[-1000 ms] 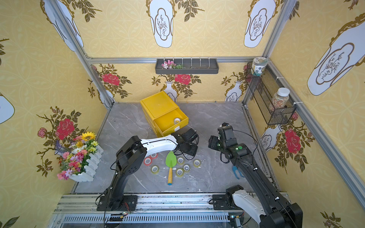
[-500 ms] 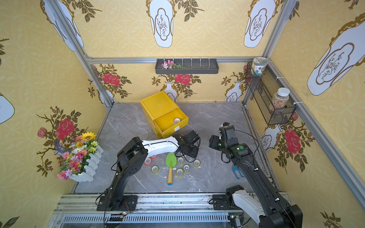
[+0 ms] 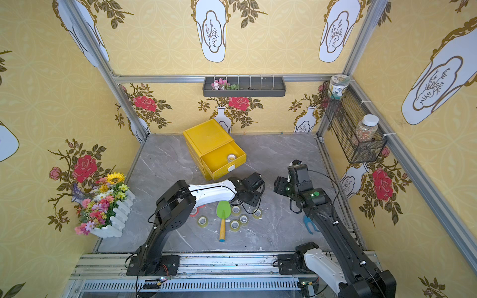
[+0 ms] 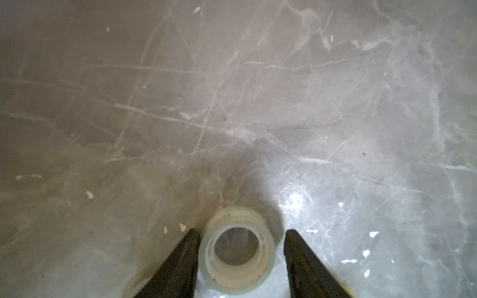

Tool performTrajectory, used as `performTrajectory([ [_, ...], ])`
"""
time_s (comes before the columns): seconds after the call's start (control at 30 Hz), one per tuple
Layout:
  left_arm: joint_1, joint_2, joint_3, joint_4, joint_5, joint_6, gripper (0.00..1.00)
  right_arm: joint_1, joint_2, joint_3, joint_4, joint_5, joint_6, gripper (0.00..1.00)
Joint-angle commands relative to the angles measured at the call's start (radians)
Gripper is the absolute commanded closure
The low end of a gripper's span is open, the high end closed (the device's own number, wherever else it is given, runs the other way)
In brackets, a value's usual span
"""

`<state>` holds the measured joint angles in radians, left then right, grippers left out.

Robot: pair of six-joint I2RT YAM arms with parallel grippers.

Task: Place the transparent tape into the drawer according to color
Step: Pick up the tape at the center of the board, then place the tape in the drawer.

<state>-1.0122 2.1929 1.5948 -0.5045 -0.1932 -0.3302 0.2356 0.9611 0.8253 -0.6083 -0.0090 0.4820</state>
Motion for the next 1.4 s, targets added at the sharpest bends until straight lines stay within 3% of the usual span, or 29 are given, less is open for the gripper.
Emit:
performTrajectory([
  [0.0, 0.0, 0.03, -0.013, -0.078, 0.017, 0.0, 0.44, -0.002, -0.004, -0.004, 0.003, -0.001, 0.0, 0.31],
  [0.33, -0.012, 0.014, -0.004, -0.085, -0.026, 0.0, 0.57, -0.008, -0.004, -0.008, 0.008, -0.001, 0.002, 0.31],
  [0.53, -0.004, -0.047, 0.008, -0.074, -0.002, -0.008, 0.58, -0.013, -0.006, -0.011, 0.007, -0.006, 0.004, 0.31],
  [0.97, 0.021, -0.356, 0.018, -0.047, 0.178, -0.058, 0.59, -0.013, -0.009, -0.007, 0.004, -0.007, 0.006, 0.31],
  [1.37, 0.041, -0.604, 0.057, -0.128, 0.11, -0.043, 0.6, -0.015, 0.009, -0.001, 0.019, -0.022, 0.013, 0.31],
])
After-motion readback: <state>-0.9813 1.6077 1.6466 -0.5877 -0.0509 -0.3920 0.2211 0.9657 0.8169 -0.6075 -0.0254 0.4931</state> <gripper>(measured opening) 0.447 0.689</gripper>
